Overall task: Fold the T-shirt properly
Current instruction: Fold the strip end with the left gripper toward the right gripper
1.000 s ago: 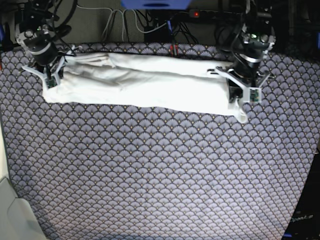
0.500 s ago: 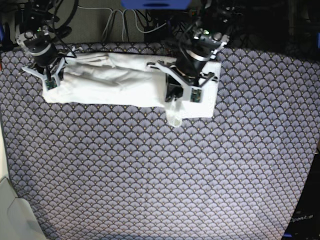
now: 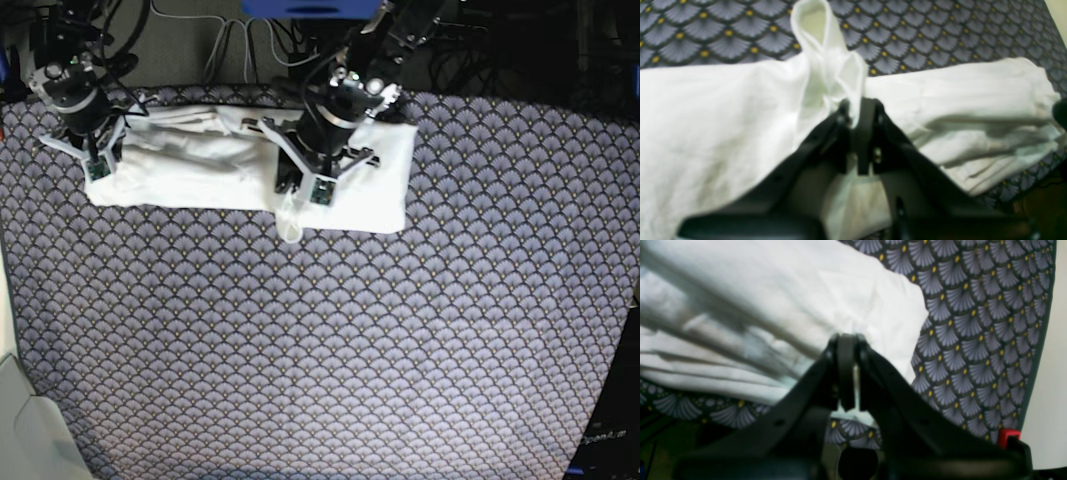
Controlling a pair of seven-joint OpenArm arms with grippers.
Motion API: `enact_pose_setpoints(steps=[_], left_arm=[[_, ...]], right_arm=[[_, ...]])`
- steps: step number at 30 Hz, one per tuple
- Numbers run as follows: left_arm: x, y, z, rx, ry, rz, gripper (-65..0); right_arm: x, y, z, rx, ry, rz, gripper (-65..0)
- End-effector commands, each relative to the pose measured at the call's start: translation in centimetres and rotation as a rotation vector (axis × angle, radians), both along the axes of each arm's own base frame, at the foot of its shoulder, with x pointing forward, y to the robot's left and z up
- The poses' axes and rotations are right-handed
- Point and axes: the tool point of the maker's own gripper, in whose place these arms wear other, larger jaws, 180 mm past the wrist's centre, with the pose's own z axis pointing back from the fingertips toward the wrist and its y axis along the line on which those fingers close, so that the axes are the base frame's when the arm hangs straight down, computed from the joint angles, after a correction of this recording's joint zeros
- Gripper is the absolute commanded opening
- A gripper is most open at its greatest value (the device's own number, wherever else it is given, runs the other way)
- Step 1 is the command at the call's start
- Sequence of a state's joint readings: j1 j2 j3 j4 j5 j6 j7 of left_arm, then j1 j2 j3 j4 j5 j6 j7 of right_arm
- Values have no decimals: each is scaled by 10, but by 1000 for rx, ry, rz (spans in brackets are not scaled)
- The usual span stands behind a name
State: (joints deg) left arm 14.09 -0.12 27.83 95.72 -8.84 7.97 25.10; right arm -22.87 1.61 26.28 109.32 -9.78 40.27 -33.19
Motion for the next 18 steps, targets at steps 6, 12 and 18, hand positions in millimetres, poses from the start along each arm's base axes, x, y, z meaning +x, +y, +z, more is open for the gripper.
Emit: enact_pose_setpoints(steps=[6,12,18], left_arm=[[7,-19,21,-64,-44,-2,-649],[6,-18,19,-61,-39,-3,-520],[6,-20,32,-83,-65,-6,-336]], right_arm=[[5,-1,8,-4,-33,5,-650],[5,-2,8,-4,-33,4,-650],[4,-3,8,-6,-31,0,-552]])
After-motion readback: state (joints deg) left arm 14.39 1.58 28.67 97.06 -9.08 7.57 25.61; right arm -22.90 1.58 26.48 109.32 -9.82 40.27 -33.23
